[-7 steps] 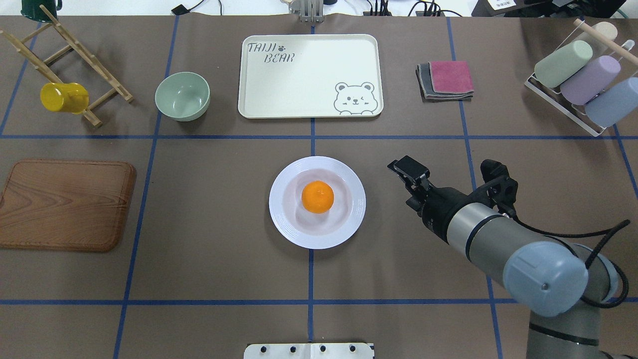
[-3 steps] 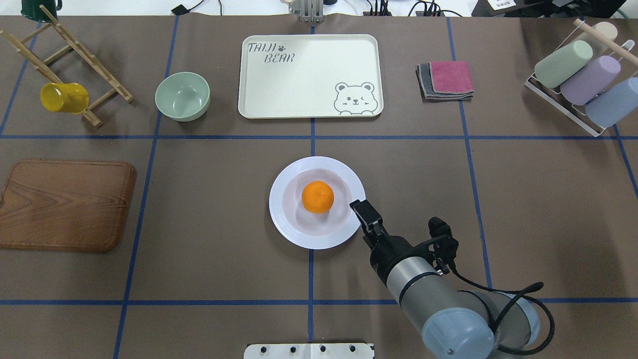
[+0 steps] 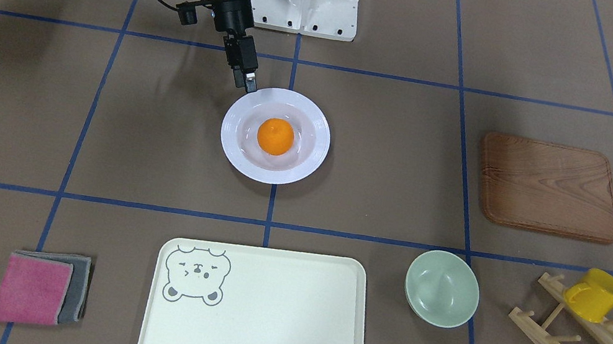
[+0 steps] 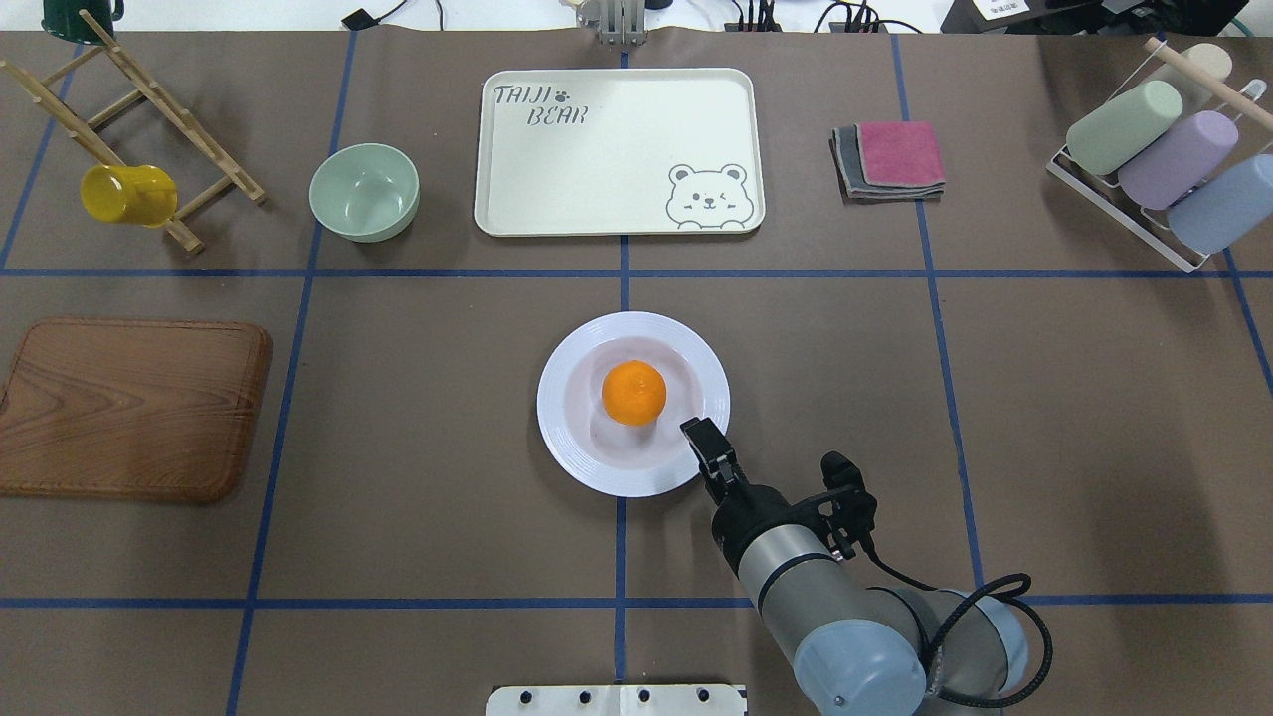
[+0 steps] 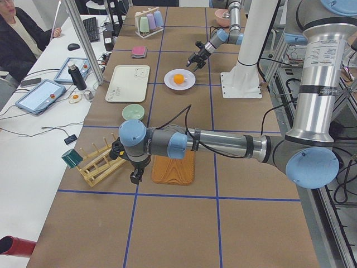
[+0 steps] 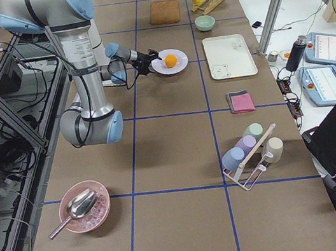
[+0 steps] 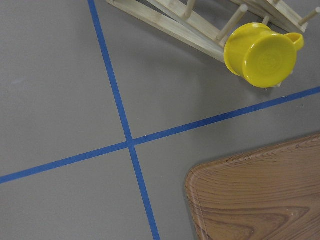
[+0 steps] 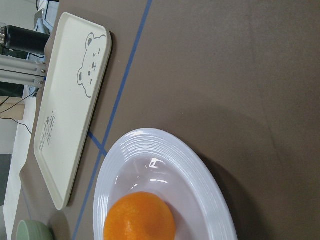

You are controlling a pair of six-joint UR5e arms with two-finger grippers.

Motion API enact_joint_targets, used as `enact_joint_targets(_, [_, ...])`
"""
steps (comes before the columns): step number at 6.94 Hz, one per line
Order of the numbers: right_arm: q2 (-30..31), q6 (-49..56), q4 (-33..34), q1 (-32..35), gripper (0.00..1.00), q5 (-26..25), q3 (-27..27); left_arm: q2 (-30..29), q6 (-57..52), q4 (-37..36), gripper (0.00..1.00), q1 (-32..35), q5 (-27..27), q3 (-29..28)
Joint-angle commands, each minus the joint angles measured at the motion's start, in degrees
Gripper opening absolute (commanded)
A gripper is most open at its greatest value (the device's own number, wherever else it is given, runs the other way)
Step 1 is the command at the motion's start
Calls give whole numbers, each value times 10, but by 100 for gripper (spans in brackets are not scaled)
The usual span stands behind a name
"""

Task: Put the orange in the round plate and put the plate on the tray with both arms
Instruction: 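Withdraw the left arm while the right gripper reaches to the white plate's rim, then grip the white plate's near rim with the right gripper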

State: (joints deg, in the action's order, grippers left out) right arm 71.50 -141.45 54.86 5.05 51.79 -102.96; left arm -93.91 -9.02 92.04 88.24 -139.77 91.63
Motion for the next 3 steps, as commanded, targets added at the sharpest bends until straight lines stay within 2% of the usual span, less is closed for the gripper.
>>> enact_joint_targets(1, [-23,-1,1,7,88,2,36,7,-1,2,99,0,-1,1])
enact_joint_targets(2, [-43,-1,1,14,79,2,57,7,-1,2,99,0,-1,2])
enact_joint_targets(3, [-52,-4,1,21,62,3,64,7,-1,2,99,0,-1,2])
